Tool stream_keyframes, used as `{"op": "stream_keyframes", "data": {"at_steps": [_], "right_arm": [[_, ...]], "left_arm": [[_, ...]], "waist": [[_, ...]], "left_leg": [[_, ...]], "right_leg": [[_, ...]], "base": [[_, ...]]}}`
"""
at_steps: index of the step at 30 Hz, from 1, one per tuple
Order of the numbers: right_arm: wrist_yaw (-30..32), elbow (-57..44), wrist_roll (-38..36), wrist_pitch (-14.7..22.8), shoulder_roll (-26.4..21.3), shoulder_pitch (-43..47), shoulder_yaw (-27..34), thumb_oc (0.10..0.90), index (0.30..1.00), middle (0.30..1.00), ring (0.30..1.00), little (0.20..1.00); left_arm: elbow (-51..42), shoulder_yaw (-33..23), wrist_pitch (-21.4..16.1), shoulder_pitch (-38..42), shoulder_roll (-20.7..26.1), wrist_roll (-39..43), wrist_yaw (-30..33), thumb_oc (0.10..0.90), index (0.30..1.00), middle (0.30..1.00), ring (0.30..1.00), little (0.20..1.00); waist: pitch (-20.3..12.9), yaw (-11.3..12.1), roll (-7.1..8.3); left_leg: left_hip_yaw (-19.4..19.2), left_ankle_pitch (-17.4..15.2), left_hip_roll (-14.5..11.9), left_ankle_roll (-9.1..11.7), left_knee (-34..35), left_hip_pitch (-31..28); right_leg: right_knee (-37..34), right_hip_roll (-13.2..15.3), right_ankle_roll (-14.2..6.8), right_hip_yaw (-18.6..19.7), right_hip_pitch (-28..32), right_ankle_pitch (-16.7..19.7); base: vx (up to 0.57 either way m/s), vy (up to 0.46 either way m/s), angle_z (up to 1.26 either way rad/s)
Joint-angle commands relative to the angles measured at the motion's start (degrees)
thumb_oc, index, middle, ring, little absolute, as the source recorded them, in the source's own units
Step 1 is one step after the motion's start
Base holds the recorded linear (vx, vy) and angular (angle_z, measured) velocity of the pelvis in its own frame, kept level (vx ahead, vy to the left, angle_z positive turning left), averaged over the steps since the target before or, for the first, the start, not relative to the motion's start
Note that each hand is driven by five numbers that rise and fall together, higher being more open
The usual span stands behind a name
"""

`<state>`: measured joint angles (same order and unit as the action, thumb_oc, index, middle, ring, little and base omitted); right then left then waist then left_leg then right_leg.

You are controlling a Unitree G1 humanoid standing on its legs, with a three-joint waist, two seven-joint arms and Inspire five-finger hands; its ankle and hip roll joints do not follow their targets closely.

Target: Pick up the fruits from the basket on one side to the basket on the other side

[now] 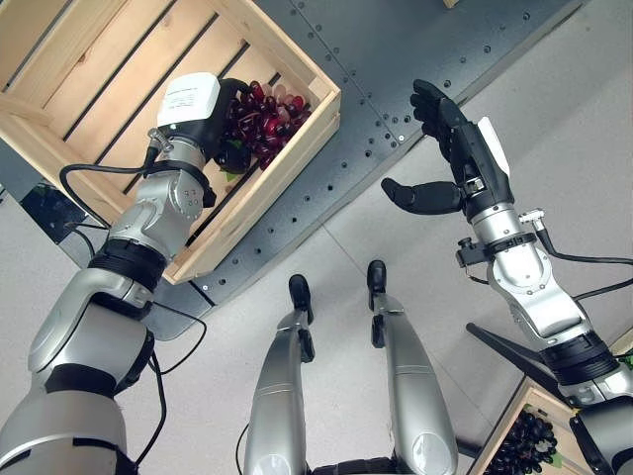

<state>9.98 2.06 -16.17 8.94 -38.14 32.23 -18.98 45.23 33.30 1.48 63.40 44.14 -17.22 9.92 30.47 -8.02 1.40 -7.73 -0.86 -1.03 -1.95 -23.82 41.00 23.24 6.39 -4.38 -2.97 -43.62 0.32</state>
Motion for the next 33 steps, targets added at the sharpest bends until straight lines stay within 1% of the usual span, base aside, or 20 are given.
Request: {"op": "stream_keyframes", "data": {"at_steps": [1,6,7,8,9,10,11,12,13,14,18,23,26,27,33], "right_arm": [[1.84,-6.70,0.81,4.07,-0.49,5.03,2.68,0.800,0.900,0.900,0.900,0.900],[3.19,-6.54,1.05,3.84,-0.80,5.65,2.40,0.800,0.900,0.900,0.900,0.900],[3.33,-6.46,1.05,3.85,-0.84,5.71,2.38,0.800,0.900,0.900,0.900,0.900],[4.12,-5.96,1.37,4.14,-0.64,5.88,2.34,0.800,0.900,0.900,0.900,0.900],[4.28,-5.90,1.39,4.15,-0.60,5.92,2.34,0.800,0.900,0.900,0.900,0.900],[4.92,-5.73,1.52,4.41,-0.38,6.00,2.22,0.800,0.900,0.900,0.900,0.900],[5.02,-5.70,1.63,4.45,-0.22,6.03,2.21,0.800,0.900,0.900,0.900,0.900],[5.20,-5.52,1.83,4.68,0.07,6.00,2.06,0.800,0.900,0.900,0.900,0.900],[5.12,-5.43,1.94,4.88,0.18,5.91,2.07,0.800,0.900,0.900,0.900,0.900],[5.16,-5.28,2.08,5.12,0.44,5.90,1.99,0.800,0.900,0.900,0.900,0.900],[4.90,-5.35,2.33,5.95,0.85,5.63,1.95,0.800,0.900,0.900,0.900,0.900],[4.80,-5.59,1.87,6.91,0.77,5.19,2.02,0.800,0.900,0.900,0.900,0.900],[4.85,-5.36,1.68,7.62,0.80,5.05,1.97,0.800,0.900,0.900,0.900,0.900],[4.59,-5.26,1.57,7.98,0.95,4.83,2.11,0.800,0.900,0.900,0.900,0.900],[3.79,-5.84,0.90,7.91,1.12,4.54,2.28,0.800,0.900,0.900,0.900,0.900]], "left_arm": [[4.31,0.58,3.04,1.87,-0.89,-2.32,-1.45,0.800,0.900,0.900,0.900,0.900],[8.71,1.40,6.03,4.30,-0.41,-1.78,2.33,0.800,0.900,0.900,0.900,0.900],[9.16,1.45,5.99,4.41,-0.37,-1.46,2.59,0.800,0.900,0.900,0.900,0.900],[11.06,1.16,5.60,4.88,-0.49,1.75,3.23,0.800,0.900,0.900,0.900,0.900],[11.39,0.99,5.29,4.93,-0.55,2.34,3.29,0.800,0.900,0.900,0.900,0.900],[12.25,0.31,3.30,4.96,-0.79,3.24,3.97,0.800,0.900,0.900,0.900,0.900],[12.33,0.17,2.96,4.94,-0.92,3.57,4.13,0.800,0.900,0.900,0.900,0.900],[12.58,-0.17,1.39,4.81,-1.25,4.61,3.81,0.709,0.764,0.764,0.764,0.764],[12.58,-0.28,0.95,4.77,-1.32,4.48,3.83,0.709,0.764,0.764,0.764,0.764],[12.42,-0.18,-0.68,4.66,-1.62,4.44,3.76,0.400,0.300,0.300,0.300,0.300],[11.61,-0.39,-3.87,4.23,-2.42,4.61,2.02,0.400,0.300,0.300,0.300,0.300],[10.71,1.19,-7.94,4.37,-2.42,1.90,0.97,0.400,0.300,0.300,0.300,0.300],[10.71,2.15,-8.90,4.69,-2.23,0.28,0.42,0.400,0.300,0.300,0.300,0.300],[10.55,2.97,-9.33,4.86,-2.17,-1.65,-0.29,0.400,0.300,0.300,0.300,0.300],[9.29,4.26,-9.88,4.26,-1.70,-2.26,-1.02,0.400,0.300,0.300,0.300,0.300]], "waist": [[-0.68,-0.07,1.73],[-0.68,-0.33,2.41],[-0.68,-0.35,2.43],[-0.68,-0.36,2.74],[-0.68,-0.36,2.82],[-0.68,-0.32,3.11],[-0.68,-0.32,3.20],[-0.68,-0.31,3.38],[-0.68,-0.31,3.41],[-0.68,-0.35,3.49],[-0.68,-0.37,3.79],[-0.68,-0.54,4.27],[-0.68,-0.65,4.43],[-0.68,-0.74,4.39],[-0.68,-0.55,3.96]], "left_leg": [[-2.88,-5.27,0.16,-0.71,-0.63,-3.48],[-2.67,-4.94,0.00,-0.52,-0.54,-2.68],[-2.65,-4.95,-0.02,-0.51,-0.55,-2.64],[-2.37,-4.93,0.08,-0.49,-0.61,-2.26],[-2.33,-4.90,0.09,-0.48,-0.56,-2.23],[-2.20,-4.76,0.11,-0.42,-0.33,-2.12],[-2.15,-4.73,0.12,-0.40,-0.27,-2.07],[-2.10,-4.68,0.09,-0.40,-0.24,-1.94],[-2.09,-4.66,0.09,-0.41,-0.18,-1.95],[-2.05,-4.65,0.07,-0.42,0.04,-2.07],[-1.92,-4.59,0.13,-0.41,0.41,-2.19],[-1.78,-4.62,0.07,-0.59,1.27,-3.36],[-1.83,-4.61,-0.03,-0.60,1.58,-3.88],[-1.75,-4.58,0.01,-0.63,1.97,-4.59],[-1.75,-4.27,0.22,-0.69,4.03,-7.72]], "right_leg": [[1.96,-1.56,0.53,-1.09,2.51,-2.94],[1.43,-1.59,0.56,-1.48,2.00,-2.55],[1.47,-1.60,0.55,-1.48,1.95,-2.56],[1.33,-1.70,0.54,-1.58,1.73,-2.42],[1.24,-1.74,0.53,-1.60,1.73,-2.37],[0.88,-1.88,0.50,-1.70,1.74,-2.14],[0.82,-1.96,0.48,-1.71,1.70,-2.08],[0.73,-2.03,0.48,-1.75,1.65,-1.96],[0.65,-2.06,0.47,-1.75,1.66,-1.90],[0.52,-2.16,0.39,-1.67,1.74,-1.82],[0.18,-2.39,0.28,-1.51,1.80,-1.52],[-0.60,-2.67,0.03,-1.28,2.77,-1.11],[-0.85,-2.75,-0.02,-1.20,3.20,-1.00],[-1.17,-2.75,-0.10,-1.12,3.77,-0.88],[-2.81,-2.55,-0.43,-1.11,6.27,-0.44]], "base": [[0.00,0.000,0.00],[0.00,0.000,0.00],[-0.01,-0.019,0.04],[-0.01,-0.021,0.03],[-0.02,-0.033,0.04],[-0.02,-0.020,0.03],[-0.03,-0.027,0.04],[0.00,0.000,0.00],[0.00,0.000,0.00],[0.00,0.000,0.00],[0.00,0.000,0.00],[-0.01,-0.006,0.00],[-0.03,-0.019,0.02],[-0.02,-0.014,0.05],[0.00,-0.004,-0.01]]}}
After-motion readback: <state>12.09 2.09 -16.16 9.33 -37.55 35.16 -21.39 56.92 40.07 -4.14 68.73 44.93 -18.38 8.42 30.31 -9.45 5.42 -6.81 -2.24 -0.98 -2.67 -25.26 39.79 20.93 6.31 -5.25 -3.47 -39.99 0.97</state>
